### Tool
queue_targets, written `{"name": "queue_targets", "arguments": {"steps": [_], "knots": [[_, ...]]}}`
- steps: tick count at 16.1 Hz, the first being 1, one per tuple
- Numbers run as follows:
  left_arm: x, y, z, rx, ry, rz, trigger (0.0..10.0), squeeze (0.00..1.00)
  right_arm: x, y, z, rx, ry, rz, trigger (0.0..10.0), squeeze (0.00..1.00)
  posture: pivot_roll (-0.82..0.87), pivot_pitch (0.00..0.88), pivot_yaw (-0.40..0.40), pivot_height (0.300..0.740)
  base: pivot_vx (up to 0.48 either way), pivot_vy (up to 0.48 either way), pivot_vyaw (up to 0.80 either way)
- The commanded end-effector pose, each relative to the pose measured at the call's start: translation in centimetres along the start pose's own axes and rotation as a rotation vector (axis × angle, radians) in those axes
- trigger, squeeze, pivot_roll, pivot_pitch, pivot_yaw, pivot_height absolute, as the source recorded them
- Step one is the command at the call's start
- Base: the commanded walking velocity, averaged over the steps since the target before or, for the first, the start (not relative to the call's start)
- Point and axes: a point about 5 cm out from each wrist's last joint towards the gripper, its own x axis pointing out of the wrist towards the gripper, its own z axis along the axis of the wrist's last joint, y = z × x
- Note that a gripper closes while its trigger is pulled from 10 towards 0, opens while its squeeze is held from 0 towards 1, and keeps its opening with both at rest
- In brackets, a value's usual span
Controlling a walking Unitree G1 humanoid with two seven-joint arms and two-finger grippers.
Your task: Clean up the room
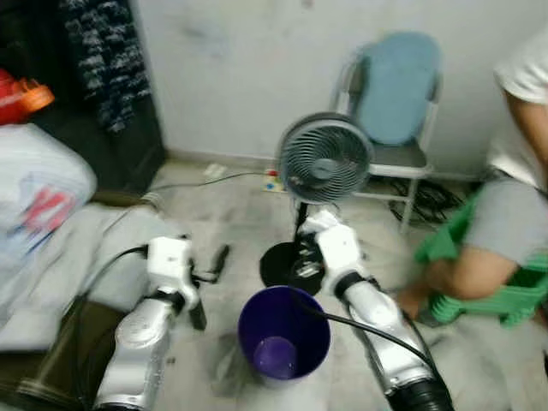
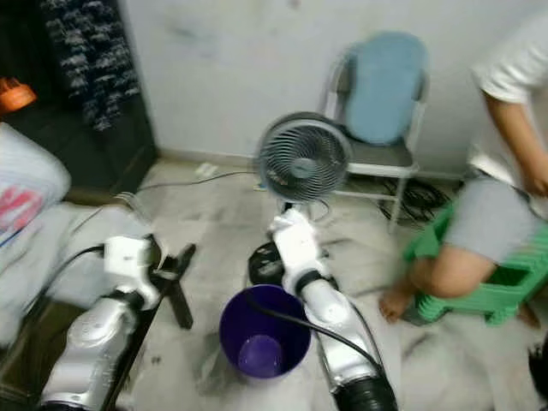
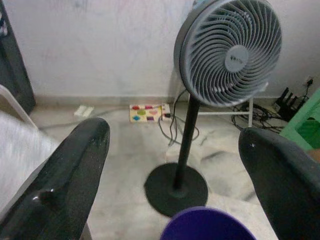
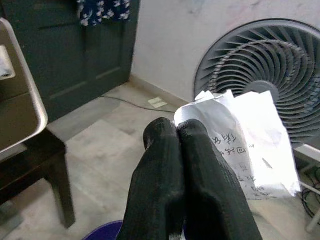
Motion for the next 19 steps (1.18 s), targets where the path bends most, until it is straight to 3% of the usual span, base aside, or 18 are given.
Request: {"name": "queue_targets", "arguments": {"steps": [1,6,14,19], "knots": [[0.5,-1.06,0.28,-0.009,-0.01,-0.025,10.0,0.0,-0.49,-1.27,-0.52,-0.012,0.021,-0.038,10.0,0.0,-0.11,0.0,-0.03,0.74,0.0,0.0,0.0],[0.47,-1.01,0.36,-0.014,-0.016,-0.029,10.0,0.0,-0.4,-1.14,-0.54,-0.016,0.02,-0.034,10.0,0.0,-0.11,0.0,-0.029,0.74,0.0,0.0,0.0],[0.54,-1.0,0.35,-0.015,-0.013,-0.033,10.0,0.0,-0.39,-1.2,-0.53,-0.02,0.019,-0.043,10.0,0.0,-0.11,0.0,-0.026,0.74,0.293,0.0,0.27],[0.57,-1.08,0.41,-0.023,-0.017,-0.04,10.0,0.0,-0.34,-1.15,-0.6,-0.023,0.023,-0.04,10.0,0.0,-0.11,0.0,-0.027,0.74,0.0,0.0,0.0]]}}
